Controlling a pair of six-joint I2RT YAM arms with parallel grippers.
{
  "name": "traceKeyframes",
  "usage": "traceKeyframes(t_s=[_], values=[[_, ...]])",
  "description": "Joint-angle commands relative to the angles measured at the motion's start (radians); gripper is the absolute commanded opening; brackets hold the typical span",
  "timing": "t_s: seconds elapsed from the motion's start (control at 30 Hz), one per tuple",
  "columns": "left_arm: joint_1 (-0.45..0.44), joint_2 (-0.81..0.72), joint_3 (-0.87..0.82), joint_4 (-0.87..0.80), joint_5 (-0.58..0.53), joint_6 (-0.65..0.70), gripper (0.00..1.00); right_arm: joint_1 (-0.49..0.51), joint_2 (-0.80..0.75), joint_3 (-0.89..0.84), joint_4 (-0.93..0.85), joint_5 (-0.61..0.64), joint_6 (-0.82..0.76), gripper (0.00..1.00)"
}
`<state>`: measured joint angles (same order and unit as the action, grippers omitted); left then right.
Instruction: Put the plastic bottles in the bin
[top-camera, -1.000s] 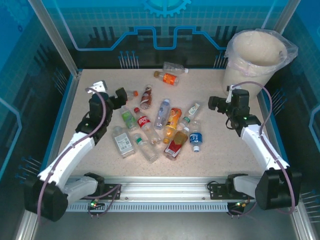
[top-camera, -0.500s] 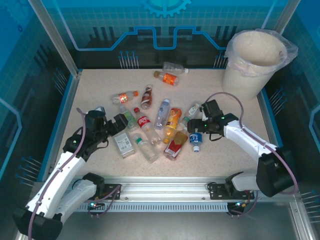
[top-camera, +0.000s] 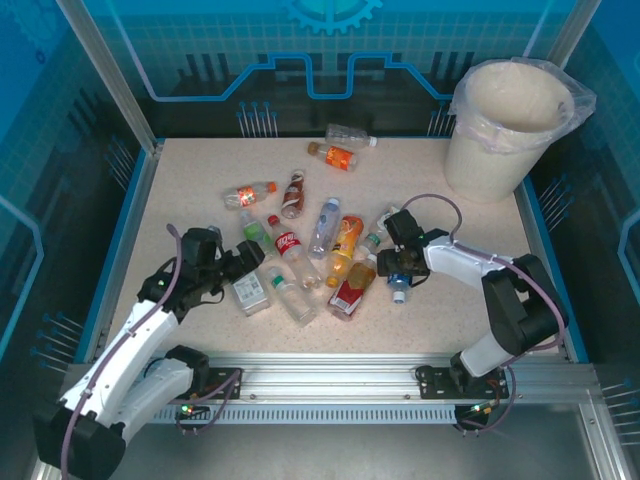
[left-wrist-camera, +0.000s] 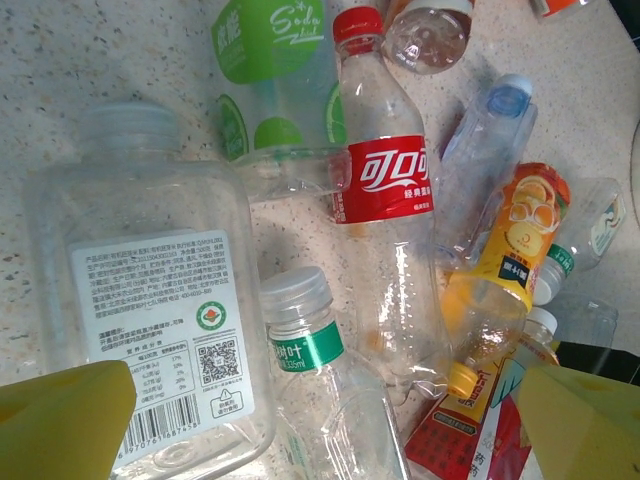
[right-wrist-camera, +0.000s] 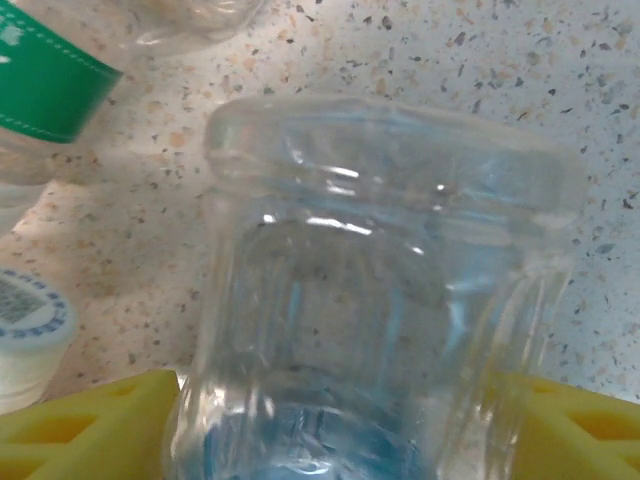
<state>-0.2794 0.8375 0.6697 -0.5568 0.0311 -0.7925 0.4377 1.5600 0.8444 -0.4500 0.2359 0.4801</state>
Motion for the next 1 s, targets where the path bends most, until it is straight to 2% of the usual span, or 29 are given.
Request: traceKeyframes(t_s=[0.0, 0.2, 0.4, 0.53, 0.63, 0.73, 0.83, 0.97], values=[[-0.016, 0.033, -0.006, 0.065, 0.031, -0.030, 0.99, -0.002, 0.029, -0.011, 0.066, 0.021, 0.010, 0.75], [-0.033, 0.062, 0.005, 0.099, 0.020, -0.039, 0.99, -0.010, 0.013, -0.038, 0.096, 0.058, 0.019, 0.65], [-0.038, 0.077, 0.013, 0.101, -0.015, -0.039, 0.99, -0.016, -0.223, -0.080, 0.101, 0.076, -0.025, 0.57], [-0.038, 0.081, 0.009, 0.135, -0.046, -0.057, 0.99, -0.053, -0.405, -0.049, 0.105, 0.004, -0.074, 0.52], [-0.038, 0.087, 0.005, 0.170, -0.053, -0.067, 0.99, -0.123, -0.489, 0.011, 0.122, -0.080, -0.104, 0.50], [-0.038, 0.102, 0.015, 0.195, -0.058, -0.070, 0.99, -0.234, -0.523, 0.122, 0.141, -0.227, -0.123, 0.49], [-0.038, 0.116, 0.025, 0.208, -0.055, -0.074, 0.99, -0.348, -0.489, 0.247, 0.157, -0.328, -0.119, 0.48], [-0.038, 0.114, 0.014, 0.223, -0.049, -0.096, 0.99, -0.462, -0.382, 0.434, 0.154, -0.379, -0.055, 0.48]])
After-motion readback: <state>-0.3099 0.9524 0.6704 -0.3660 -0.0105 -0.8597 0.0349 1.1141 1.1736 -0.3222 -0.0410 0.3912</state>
